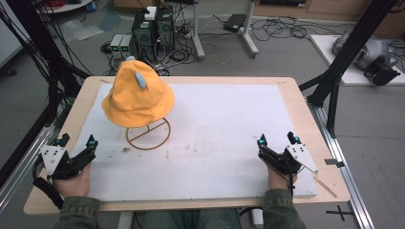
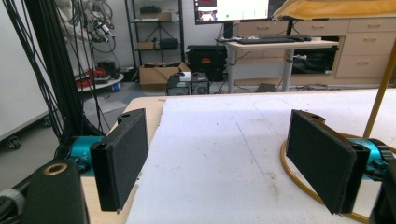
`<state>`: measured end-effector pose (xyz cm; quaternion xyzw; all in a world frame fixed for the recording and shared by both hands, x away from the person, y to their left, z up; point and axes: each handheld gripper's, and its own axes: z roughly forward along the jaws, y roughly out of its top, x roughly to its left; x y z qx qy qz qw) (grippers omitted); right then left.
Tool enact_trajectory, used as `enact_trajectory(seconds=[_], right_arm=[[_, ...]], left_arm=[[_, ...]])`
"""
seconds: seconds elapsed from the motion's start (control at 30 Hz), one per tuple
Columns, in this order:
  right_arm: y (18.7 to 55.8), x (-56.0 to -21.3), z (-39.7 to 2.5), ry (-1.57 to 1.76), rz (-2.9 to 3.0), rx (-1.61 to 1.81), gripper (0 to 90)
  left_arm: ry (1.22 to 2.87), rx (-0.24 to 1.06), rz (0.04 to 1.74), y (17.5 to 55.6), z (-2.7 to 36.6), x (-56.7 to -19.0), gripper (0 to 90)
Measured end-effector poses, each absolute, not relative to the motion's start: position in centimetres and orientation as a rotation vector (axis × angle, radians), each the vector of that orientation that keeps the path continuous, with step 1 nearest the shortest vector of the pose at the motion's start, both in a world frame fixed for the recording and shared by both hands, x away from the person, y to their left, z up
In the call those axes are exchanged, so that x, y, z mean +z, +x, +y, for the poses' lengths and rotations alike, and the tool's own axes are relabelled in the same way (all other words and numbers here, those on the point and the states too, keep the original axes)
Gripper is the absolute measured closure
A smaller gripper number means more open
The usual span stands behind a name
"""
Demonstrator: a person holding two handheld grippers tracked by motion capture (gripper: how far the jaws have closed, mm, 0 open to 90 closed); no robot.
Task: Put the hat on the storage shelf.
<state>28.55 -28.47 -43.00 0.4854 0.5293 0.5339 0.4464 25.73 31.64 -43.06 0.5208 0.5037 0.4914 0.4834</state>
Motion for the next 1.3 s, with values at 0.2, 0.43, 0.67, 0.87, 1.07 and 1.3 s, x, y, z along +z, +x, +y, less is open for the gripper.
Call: enact_trajectory(seconds=[0.2,0.43,0.67,0.87,1.07,1.3], right_arm=[[28.66,-43.08,-28.55,1.198,1.317,1.315,4.6],[28.49,-42.98,-28.61,1.194,1.313,1.317,4.6],[28.29,-42.96,-28.93,1.199,1.306,1.313,4.6],[28.32,-43.02,-28.98,1.208,1.31,1.308,4.6],[28.39,-43.04,-28.95,1.201,1.312,1.306,4.6],[28.42,-43.08,-28.9,1.204,1.319,1.3,4.6]], left_arm=[[1.268,1.187,1.23,25.72,31.6,-43.11,21.4],[1.271,1.184,1.223,25.77,31.34,-43.1,21.3],[1.274,1.181,1.218,25.94,31.08,-43.08,21.5],[1.274,1.181,1.222,25.93,31.07,-43.07,21.4],[1.261,1.175,1.216,25.84,31.23,-43.06,21.4],[1.245,1.184,1.217,25.68,31.44,-43.04,21.4]])
